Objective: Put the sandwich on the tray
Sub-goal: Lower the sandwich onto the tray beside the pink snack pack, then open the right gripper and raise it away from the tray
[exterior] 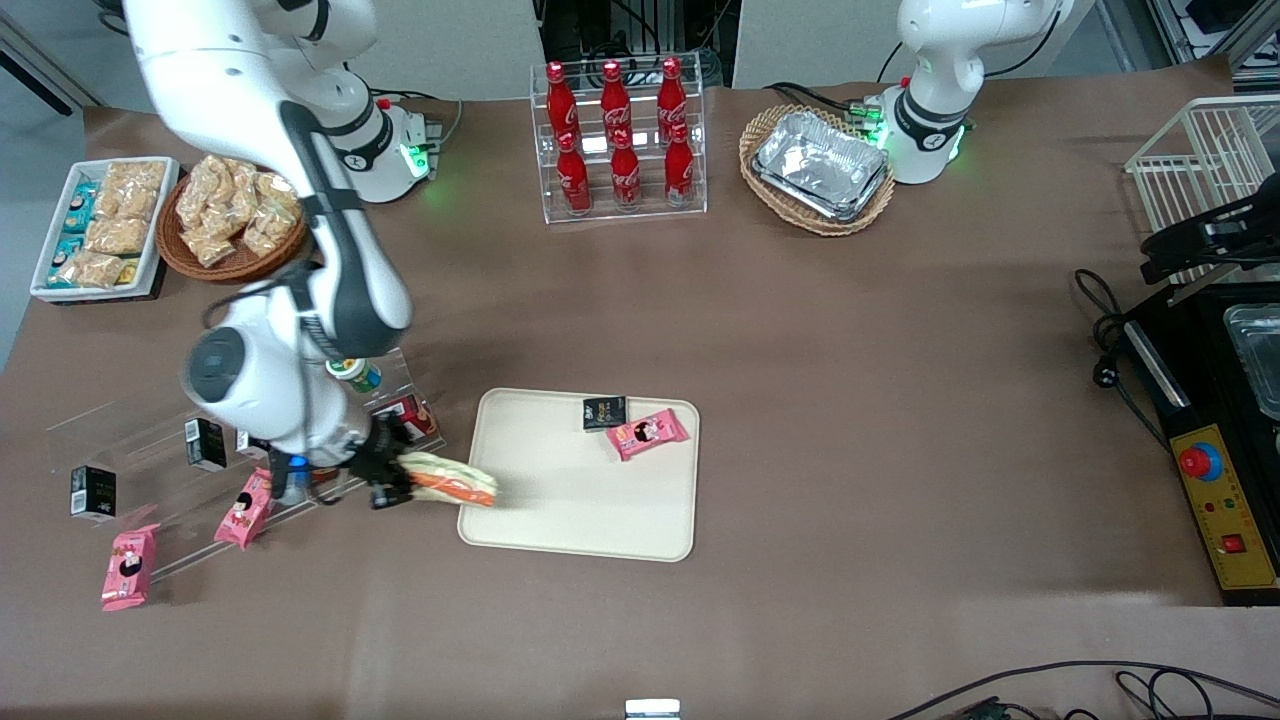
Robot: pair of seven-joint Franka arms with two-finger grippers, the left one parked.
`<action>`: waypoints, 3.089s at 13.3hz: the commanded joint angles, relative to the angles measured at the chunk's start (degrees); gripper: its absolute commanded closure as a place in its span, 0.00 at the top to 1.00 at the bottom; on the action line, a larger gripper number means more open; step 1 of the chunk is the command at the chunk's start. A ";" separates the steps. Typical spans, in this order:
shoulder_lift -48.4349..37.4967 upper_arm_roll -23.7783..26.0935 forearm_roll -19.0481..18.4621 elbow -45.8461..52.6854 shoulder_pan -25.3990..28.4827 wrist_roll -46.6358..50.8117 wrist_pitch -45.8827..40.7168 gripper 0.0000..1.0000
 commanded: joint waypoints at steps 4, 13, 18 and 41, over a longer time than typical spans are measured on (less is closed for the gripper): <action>8.39 -0.52 1.51 5.31 8.31 11.75 6.03 0.16; 17.97 -0.52 1.16 9.71 13.33 14.48 10.43 0.16; 19.64 -0.70 -0.15 11.64 12.71 12.38 10.43 1.00; -8.81 -0.53 -14.73 18.50 8.69 -31.26 -23.47 1.00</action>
